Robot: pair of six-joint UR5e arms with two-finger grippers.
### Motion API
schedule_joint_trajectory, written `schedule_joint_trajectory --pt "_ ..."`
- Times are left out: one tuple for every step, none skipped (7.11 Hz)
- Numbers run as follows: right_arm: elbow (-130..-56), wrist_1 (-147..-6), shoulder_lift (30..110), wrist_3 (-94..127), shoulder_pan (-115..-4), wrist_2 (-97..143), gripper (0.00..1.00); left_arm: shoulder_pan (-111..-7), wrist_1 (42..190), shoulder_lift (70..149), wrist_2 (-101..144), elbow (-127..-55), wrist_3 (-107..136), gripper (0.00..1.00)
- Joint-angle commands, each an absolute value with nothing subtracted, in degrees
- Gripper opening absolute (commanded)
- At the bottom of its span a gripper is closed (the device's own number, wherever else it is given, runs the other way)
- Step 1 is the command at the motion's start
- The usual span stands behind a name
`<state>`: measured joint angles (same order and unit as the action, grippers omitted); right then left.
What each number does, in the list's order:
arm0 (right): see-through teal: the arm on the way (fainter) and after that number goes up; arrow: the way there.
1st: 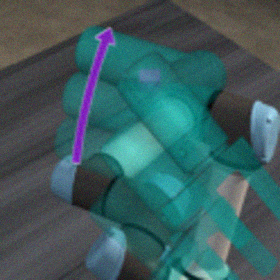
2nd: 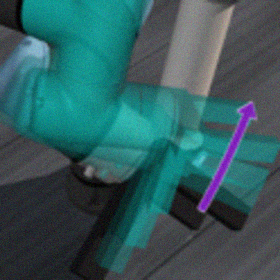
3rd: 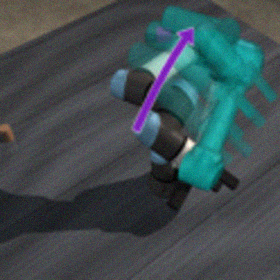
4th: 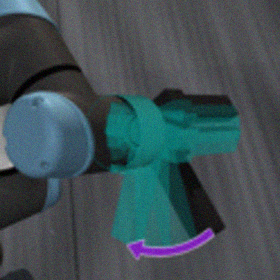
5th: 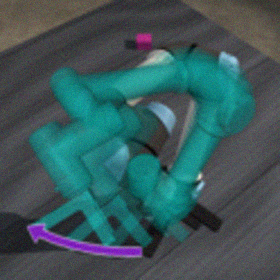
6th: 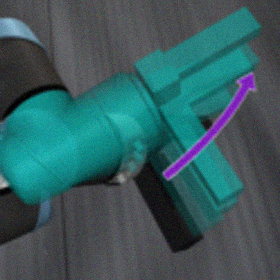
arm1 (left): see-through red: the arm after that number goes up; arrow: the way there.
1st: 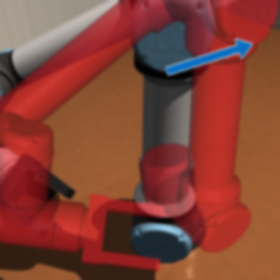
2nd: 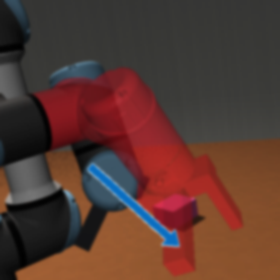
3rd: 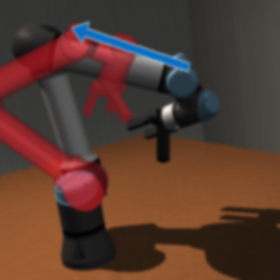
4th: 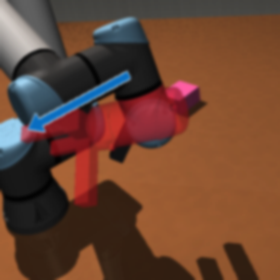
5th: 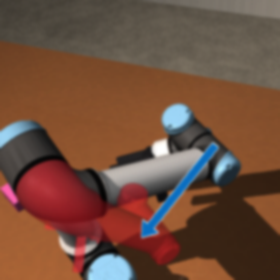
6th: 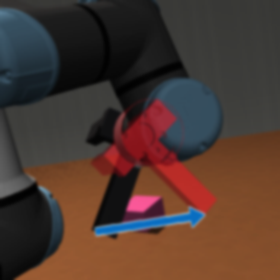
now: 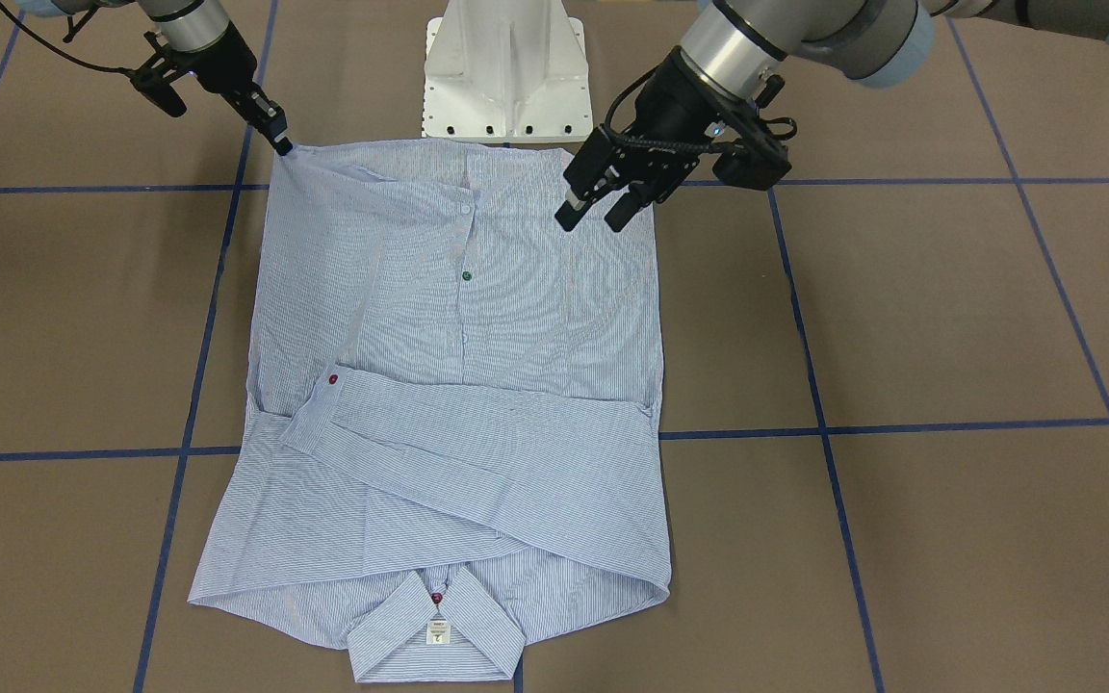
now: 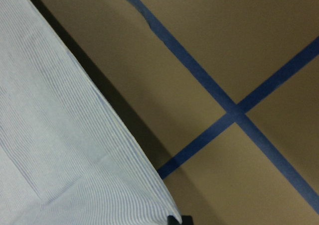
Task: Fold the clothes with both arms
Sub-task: 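Move the left gripper down to the hem corner nearest the robot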
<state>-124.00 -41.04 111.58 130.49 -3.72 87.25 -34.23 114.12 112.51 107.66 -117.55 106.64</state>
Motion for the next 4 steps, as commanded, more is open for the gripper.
schedule_joint_trajectory --pt "-122.87 -37.79 112.33 130.08 -3.34 87.28 0.00 -25.44 103.93 106.55 99.69 -122.59 107.57 0.81" --pt "-122.70 -37.79 111.80 130.08 -2.90 87.28 0.00 -20.62 103.89 102.87 97.67 -123.65 109.93 0.78" --pt "-121.65 -37.79 110.84 130.08 -2.99 87.45 0.00 -14.56 103.71 102.14 92.60 -123.31 114.13 0.73" --pt "-121.64 -37.88 110.66 130.08 -3.08 87.54 0.00 -11.98 103.71 101.26 91.68 -122.53 114.87 0.71"
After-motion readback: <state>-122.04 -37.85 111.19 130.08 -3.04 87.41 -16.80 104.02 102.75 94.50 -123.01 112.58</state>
